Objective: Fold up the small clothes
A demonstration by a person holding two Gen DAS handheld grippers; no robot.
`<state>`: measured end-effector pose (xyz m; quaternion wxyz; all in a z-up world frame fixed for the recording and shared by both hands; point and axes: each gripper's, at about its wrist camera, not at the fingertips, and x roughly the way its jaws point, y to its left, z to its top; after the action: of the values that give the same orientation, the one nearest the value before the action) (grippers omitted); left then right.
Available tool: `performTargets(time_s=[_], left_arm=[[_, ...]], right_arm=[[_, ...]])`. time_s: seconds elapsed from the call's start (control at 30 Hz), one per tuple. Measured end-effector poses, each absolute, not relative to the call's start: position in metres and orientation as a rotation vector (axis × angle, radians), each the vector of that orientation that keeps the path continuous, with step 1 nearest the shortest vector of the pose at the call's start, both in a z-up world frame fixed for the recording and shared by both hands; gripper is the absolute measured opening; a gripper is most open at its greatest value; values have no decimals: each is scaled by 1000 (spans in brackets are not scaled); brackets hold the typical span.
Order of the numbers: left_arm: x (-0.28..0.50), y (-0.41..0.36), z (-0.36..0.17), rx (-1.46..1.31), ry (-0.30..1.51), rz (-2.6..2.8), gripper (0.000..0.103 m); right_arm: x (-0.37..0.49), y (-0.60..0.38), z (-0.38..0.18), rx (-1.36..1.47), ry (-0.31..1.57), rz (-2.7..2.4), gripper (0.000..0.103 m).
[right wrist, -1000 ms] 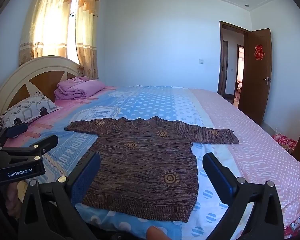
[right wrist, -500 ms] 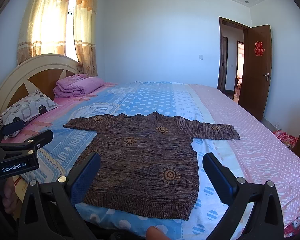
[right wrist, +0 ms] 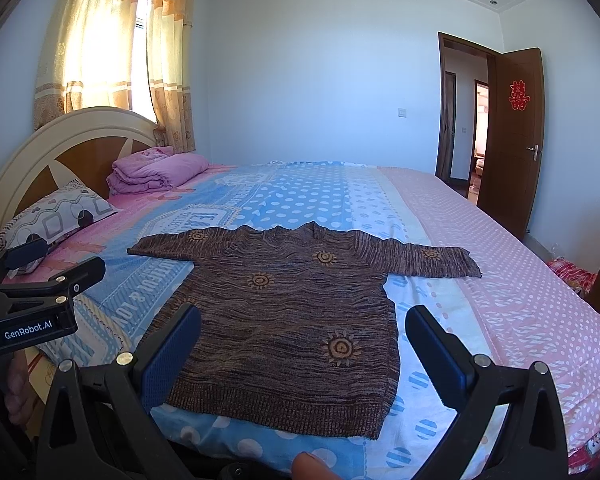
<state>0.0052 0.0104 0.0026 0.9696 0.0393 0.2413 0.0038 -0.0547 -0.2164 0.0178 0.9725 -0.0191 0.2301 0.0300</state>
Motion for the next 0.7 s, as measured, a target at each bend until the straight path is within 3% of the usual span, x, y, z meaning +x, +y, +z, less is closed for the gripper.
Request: performTargets(time_s=[0.7], left_arm=[[5,15,1,71,488,10,103]], right_arm=[[-54,-216,16,-38,467,61,102]])
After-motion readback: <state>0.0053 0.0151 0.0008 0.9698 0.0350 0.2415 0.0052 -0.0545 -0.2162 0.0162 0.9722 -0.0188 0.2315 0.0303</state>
